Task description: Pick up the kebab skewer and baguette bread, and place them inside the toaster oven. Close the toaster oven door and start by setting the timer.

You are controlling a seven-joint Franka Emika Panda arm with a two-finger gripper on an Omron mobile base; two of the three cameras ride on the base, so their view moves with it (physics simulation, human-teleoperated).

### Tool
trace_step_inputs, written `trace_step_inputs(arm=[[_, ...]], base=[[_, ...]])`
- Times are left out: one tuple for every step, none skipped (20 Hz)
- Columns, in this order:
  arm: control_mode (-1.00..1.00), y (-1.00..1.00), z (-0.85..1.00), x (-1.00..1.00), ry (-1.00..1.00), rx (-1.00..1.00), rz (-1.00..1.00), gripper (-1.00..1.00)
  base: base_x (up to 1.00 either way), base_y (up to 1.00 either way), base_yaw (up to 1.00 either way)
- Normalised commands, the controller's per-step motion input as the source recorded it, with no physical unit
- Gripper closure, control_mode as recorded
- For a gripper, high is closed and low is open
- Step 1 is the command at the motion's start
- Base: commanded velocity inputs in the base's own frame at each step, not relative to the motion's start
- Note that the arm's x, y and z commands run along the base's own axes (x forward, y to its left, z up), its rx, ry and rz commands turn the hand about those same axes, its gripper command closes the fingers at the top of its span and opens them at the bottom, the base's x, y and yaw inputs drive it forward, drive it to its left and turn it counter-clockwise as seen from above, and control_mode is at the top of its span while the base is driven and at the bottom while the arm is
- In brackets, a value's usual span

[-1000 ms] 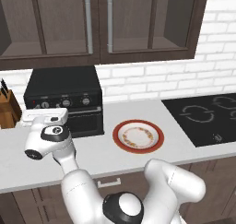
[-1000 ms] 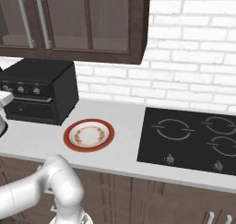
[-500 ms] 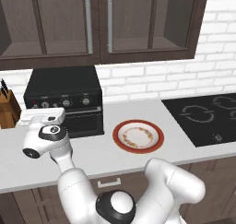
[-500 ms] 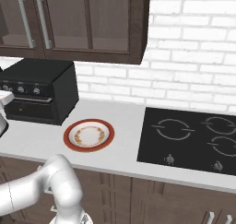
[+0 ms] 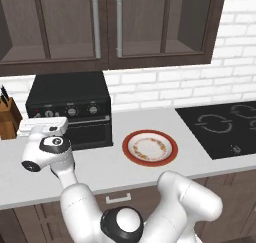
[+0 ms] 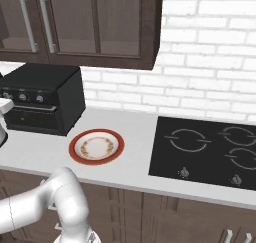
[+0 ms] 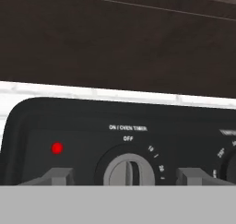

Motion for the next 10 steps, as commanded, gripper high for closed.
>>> trace_step_inputs(arm=[[-1.00, 0.00, 0.00, 0.00, 0.00, 0.00, 0.00, -1.00], [-1.00, 0.00, 0.00, 0.00, 0.00, 0.00, 0.00, -1.00], [-1.00, -0.02, 0.00, 0.00, -0.01, 0.00, 0.00, -1.00], [-1.00, -0.06, 0.00, 0.00, -0.01, 0.00, 0.00, -1.00], [-1.00, -0.06, 0.00, 0.00, -0.01, 0.00, 0.00, -1.00], [-1.00, -0.06, 0.00, 0.00, -0.01, 0.00, 0.00, -1.00], [-1.00, -0.01, 0.00, 0.00, -0.01, 0.00, 0.00, -1.00], [-1.00, 0.00, 0.00, 0.00, 0.00, 0.00, 0.00, -1.00], [-1.00, 0.00, 0.00, 0.00, 0.00, 0.01, 0.00, -1.00], [-1.00, 0.00, 0.00, 0.00, 0.00, 0.01, 0.00, -1.00]], base=[[0.00, 0.00, 0.00], [0.00, 0.00, 0.00], [0.00, 0.00, 0.00], [0.00, 0.00, 0.00], [0.00, 0.00, 0.00], [0.00, 0.00, 0.00], [0.00, 0.00, 0.00], [0.00, 0.00, 0.00], [0.00, 0.00, 0.00], [0.00, 0.00, 0.00]])
